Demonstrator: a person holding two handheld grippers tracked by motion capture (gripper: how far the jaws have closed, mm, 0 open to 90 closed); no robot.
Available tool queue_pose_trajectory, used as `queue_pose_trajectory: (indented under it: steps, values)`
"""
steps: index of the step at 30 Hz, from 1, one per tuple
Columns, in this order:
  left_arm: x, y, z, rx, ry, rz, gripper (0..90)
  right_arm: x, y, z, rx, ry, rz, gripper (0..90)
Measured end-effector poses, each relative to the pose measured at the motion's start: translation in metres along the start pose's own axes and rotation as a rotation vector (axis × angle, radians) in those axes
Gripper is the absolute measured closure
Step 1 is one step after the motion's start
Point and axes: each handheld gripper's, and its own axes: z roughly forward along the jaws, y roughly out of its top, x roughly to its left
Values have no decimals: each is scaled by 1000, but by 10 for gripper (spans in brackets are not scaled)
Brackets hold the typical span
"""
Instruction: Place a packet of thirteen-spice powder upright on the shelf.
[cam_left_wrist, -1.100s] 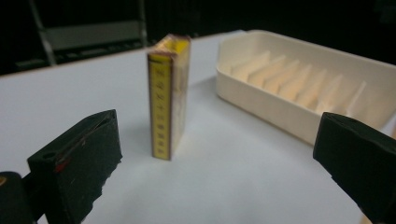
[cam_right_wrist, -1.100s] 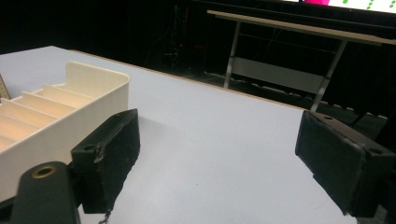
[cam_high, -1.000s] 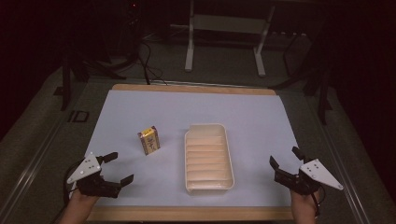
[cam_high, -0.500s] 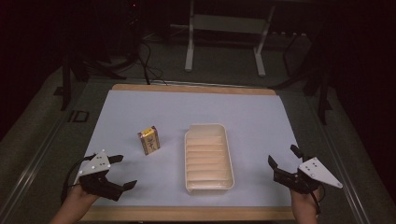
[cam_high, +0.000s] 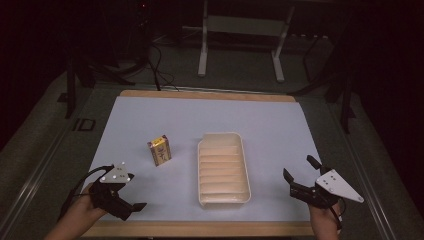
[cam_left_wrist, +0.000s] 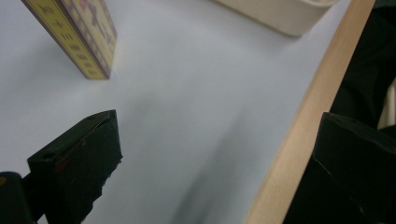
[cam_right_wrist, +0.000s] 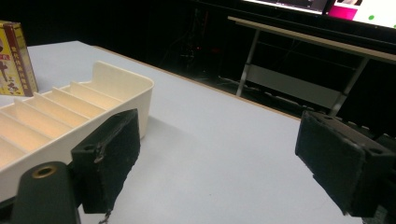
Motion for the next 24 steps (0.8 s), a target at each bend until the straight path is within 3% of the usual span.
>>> queue_pose_trajectory:
  steps: [6,8,9,11,19,24]
  values:
    - [1,2,-3,54,-5,-7,13,2,1,1,3,10,-1,141]
    - [2,3,-2,113,-1,-5,13,3,1,1,5,15,-1,141]
    - [2,3,-2,113,-1,-5,13,3,1,1,5,17,-1,141]
    - [3,4,-2,159,-1,-3,13,3,1,1,5,22,-1,146]
    - [7,7,-7,240,-23,-31,13,3,0,2,14,37,-5,146]
    - [8,7,-6,291,-10,-18,13,5,1,2,14,45,-28,146]
